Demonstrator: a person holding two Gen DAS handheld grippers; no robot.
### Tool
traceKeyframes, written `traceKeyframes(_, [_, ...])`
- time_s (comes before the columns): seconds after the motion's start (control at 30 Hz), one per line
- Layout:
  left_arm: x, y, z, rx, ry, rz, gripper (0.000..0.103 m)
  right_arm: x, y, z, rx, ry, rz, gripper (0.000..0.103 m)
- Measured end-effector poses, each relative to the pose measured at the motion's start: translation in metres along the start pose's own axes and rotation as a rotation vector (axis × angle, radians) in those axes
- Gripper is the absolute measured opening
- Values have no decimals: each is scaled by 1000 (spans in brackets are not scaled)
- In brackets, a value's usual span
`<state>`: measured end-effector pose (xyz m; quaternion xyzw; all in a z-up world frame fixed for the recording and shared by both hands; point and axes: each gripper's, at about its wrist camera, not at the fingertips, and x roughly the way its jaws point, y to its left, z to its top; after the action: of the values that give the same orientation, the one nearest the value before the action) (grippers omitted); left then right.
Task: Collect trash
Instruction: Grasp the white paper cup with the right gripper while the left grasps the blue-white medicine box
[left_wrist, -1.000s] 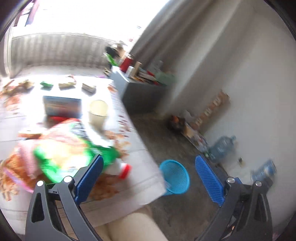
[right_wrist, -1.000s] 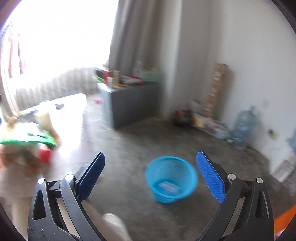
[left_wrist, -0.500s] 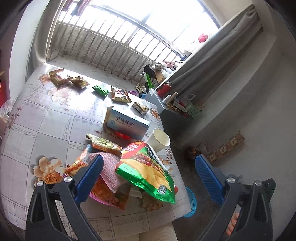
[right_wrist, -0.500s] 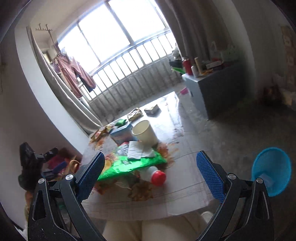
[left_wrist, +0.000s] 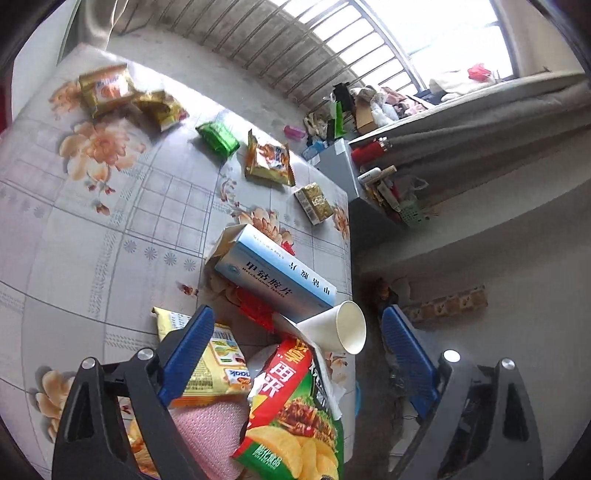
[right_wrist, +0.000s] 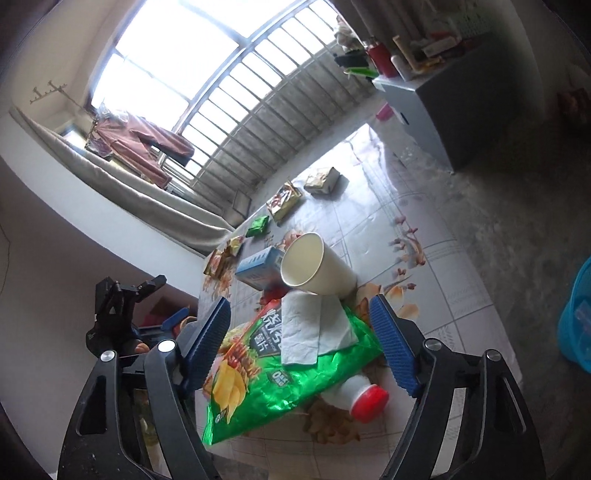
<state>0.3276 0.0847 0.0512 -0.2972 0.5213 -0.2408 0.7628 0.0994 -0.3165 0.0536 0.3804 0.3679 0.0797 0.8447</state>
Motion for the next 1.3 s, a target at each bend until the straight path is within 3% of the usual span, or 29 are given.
traceKeyframes(0.07, [18,7,14,-69,22,6,81,13,-4,8,22,17,-12,67])
traceKeyframes(0.17, [32,8,33,-17,-38,99,76,30,-6,19,28,36,-21,63])
traceKeyframes(0.27, [39,5,45,159,-114,200,69,44,-7,27,31,58,-18,61])
traceKeyframes(0.43, [53,7,39,479,-95,263,57,60,-10,38,18,96,-26,56])
traceKeyframes(0.63, [74,22,29,644,-11,301,54,76,-13,49,25,115,-27,53])
traceKeyframes(0.8, [95,25,25,735,33,357,45,87,-11,53,24,128,-33,50])
traceKeyframes(0.9, [106,26,26,775,50,385,34,93,-10,53,22,142,-37,48])
traceKeyframes(1.07, [112,26,30,797,60,375,29,101,-6,54,11,165,-41,45])
traceKeyframes(1.3, [114,27,32,787,78,332,7,113,-9,53,14,207,-42,34])
